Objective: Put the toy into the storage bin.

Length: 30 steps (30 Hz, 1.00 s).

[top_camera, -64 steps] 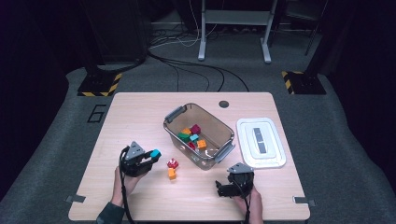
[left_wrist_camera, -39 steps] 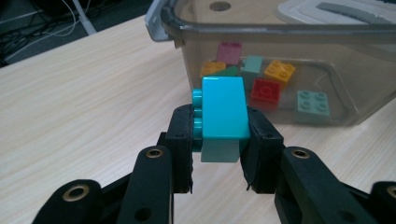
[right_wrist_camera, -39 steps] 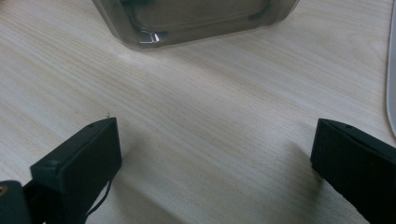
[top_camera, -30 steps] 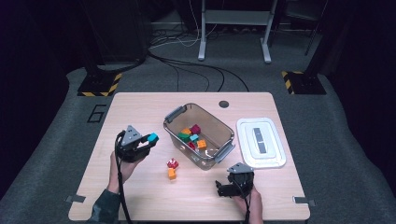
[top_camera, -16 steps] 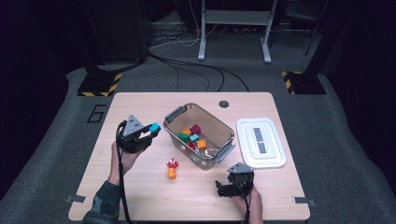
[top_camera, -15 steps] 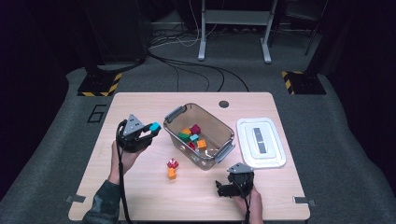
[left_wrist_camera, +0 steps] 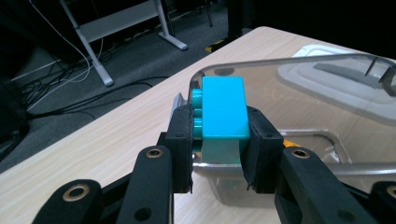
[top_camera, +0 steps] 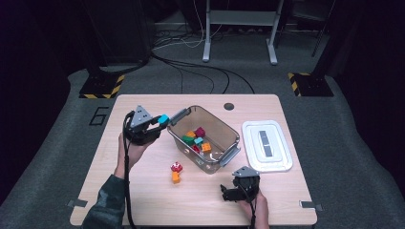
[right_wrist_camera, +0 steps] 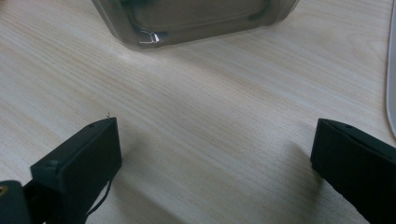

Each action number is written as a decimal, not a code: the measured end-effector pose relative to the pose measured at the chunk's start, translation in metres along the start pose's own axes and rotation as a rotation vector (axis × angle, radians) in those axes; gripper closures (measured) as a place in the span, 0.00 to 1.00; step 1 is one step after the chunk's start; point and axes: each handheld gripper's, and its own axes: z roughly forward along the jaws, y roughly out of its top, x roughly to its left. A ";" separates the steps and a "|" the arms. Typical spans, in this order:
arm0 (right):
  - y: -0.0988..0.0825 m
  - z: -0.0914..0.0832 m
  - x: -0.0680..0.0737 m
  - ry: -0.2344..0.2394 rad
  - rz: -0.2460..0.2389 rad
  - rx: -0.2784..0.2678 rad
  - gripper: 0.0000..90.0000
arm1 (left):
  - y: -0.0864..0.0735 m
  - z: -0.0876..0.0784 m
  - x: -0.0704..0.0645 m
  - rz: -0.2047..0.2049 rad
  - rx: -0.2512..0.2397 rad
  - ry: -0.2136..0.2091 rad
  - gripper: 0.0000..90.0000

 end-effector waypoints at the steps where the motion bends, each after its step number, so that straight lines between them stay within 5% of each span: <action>1: 0.000 0.000 0.000 0.000 0.000 0.000 0.01 | 0.002 0.001 0.000 0.000 0.001 -0.003 0.74; 13: 0.000 0.000 0.000 0.001 -0.005 0.002 0.01 | 0.018 0.027 -0.003 0.010 0.023 -0.024 0.74; 30: 0.000 0.000 -0.001 0.002 -0.010 0.001 0.01 | 0.006 0.071 -0.006 -0.021 0.125 -0.065 0.74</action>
